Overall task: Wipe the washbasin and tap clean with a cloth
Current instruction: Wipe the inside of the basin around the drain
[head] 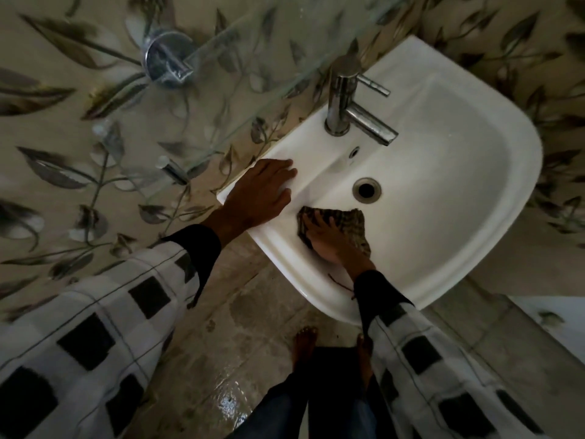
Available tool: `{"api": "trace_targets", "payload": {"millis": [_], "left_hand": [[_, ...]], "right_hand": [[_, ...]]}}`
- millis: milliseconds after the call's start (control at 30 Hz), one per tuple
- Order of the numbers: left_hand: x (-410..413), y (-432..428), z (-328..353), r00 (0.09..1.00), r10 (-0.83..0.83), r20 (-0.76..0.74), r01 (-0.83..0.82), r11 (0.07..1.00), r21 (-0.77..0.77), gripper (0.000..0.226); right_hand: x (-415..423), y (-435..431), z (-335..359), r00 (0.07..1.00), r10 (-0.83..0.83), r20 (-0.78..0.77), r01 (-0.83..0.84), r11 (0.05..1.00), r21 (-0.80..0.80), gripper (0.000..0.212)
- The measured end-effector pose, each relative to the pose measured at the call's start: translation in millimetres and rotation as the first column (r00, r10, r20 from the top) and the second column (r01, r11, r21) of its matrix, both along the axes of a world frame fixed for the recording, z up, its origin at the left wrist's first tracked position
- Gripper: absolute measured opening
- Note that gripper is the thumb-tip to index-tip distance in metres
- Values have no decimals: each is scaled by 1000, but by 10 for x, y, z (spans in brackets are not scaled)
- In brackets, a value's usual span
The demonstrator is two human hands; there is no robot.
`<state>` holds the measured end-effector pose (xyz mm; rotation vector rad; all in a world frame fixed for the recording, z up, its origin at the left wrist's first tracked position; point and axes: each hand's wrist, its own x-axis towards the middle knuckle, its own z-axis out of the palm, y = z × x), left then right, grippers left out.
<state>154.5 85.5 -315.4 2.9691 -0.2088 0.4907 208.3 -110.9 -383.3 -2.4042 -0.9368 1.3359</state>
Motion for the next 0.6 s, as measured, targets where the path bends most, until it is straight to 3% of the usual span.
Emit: {"api": "trace_targets", "payload": {"millis": [67, 233, 400, 600], "left_hand": [[154, -135, 151, 1000, -18, -16, 17, 999, -41, 37], [818, -660, 541, 983, -162, -87, 146, 976, -163, 69], [1236, -756, 414, 955, -139, -261, 134, 990, -37, 98], [1268, -766, 304, 949, -151, -278, 142, 989, -52, 110]], "right_hand": [[-51, -51, 26, 1000, 4, -10, -3, 997, 78, 58], [-19, -118, 48, 994, -108, -32, 111, 988, 112, 54], [44, -83, -208, 997, -73, -33, 75, 993, 89, 71], [-24, -69, -77, 992, -123, 14, 122, 990, 72, 53]]}}
